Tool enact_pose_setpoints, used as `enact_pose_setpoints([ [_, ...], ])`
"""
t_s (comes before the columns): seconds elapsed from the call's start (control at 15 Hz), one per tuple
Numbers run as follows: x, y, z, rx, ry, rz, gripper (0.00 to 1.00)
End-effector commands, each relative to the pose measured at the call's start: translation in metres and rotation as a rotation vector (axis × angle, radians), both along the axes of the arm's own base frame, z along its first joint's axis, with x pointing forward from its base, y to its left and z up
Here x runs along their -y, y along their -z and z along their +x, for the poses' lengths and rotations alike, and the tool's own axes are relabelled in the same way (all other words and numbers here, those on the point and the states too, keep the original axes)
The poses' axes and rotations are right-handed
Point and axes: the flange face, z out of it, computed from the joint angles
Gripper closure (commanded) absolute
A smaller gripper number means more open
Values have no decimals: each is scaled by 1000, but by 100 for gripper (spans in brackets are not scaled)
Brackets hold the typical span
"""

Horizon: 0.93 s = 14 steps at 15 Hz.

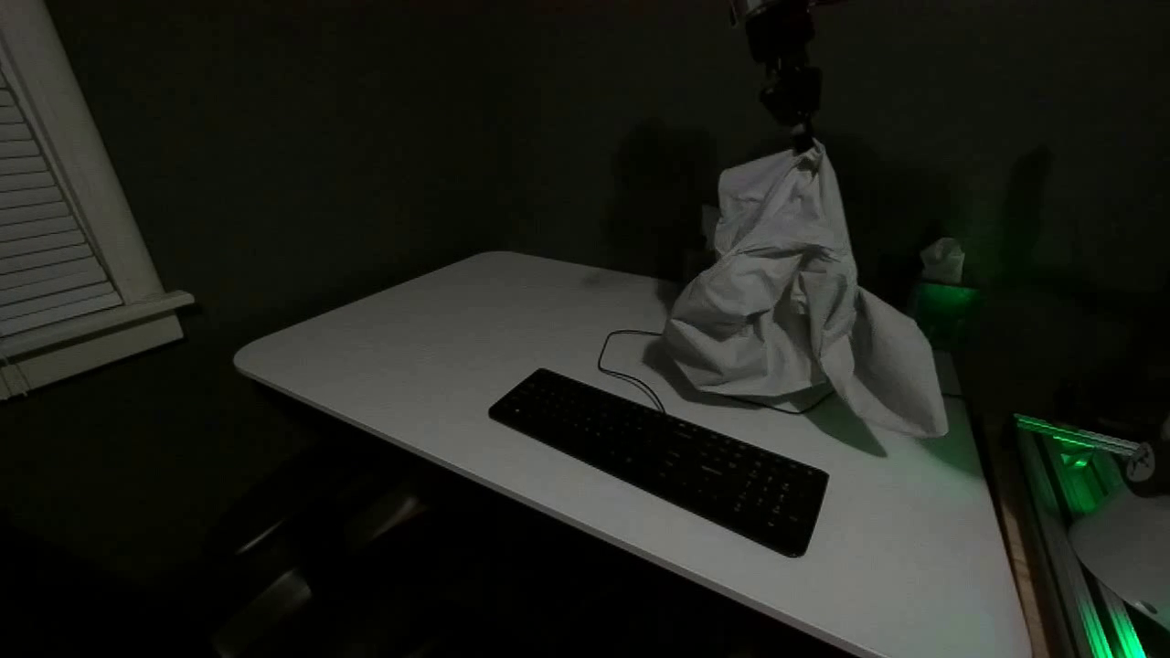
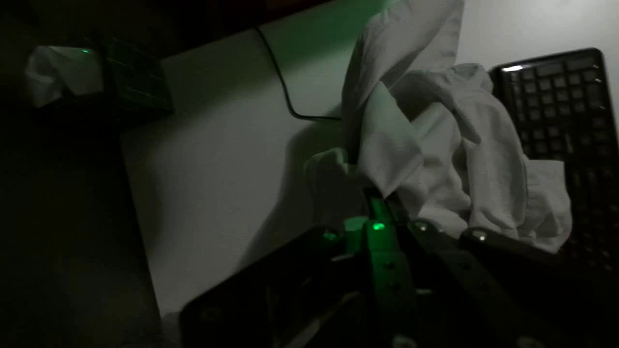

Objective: Move the white towel to the left

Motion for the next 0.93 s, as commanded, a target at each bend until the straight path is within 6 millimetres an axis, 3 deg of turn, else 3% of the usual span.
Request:
enact_pose_setpoints([
  [0.0, -34, -14, 19, 145, 81, 114, 100],
  [0.6, -151, -7, 52, 286, 86, 263, 100],
  [0.87, -183, 12, 64, 340, 127, 273, 100],
])
